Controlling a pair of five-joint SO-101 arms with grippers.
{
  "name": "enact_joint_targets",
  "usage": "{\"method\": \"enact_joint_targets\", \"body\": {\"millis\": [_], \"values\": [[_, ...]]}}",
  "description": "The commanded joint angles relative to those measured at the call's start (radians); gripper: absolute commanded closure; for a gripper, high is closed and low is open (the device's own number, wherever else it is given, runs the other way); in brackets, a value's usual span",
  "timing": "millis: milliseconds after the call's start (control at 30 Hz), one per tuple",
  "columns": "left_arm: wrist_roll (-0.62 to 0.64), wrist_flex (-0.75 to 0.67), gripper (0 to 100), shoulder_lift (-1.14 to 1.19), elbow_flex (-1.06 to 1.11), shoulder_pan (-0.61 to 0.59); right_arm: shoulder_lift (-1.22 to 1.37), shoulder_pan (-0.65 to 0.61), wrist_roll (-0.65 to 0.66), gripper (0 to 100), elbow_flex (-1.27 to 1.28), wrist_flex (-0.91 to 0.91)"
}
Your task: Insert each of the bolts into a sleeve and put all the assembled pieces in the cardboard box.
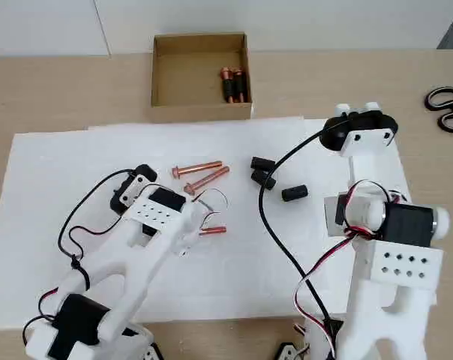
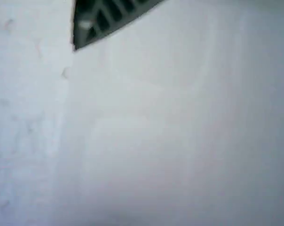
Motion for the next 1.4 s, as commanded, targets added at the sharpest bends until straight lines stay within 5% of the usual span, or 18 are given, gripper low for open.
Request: {"method": "enact_joint_targets", "body": {"millis": [0, 433, 800, 967, 1267, 1367], "values": [[-0.008, -0.032, 87, -0.040, -0.008, -0.018, -0.018, 0.005, -0.002, 80.6, -0.006, 0.004], [-0.158, 0.038, 99, -0.044, -0.054, -0.012, -0.018, 0.005, -0.002, 80.6, -0.006, 0.001], [-0.640, 0.419, 99, -0.034, -0.354, -0.018, -0.018, 0.005, -0.002, 80.6, -0.006, 0.001], [-0.859, 0.368, 99, -0.032, -0.338, -0.089, -0.018, 0.005, -0.002, 80.6, -0.006, 0.004], [-1.281, 0.075, 96, -0.032, -0.151, -0.204, -0.018, 0.004, -0.002, 80.6, -0.006, 0.004], [-1.316, -0.028, 93, -0.032, -0.093, -0.215, -0.018, 0.004, -0.002, 80.6, -0.006, 0.005]]}}
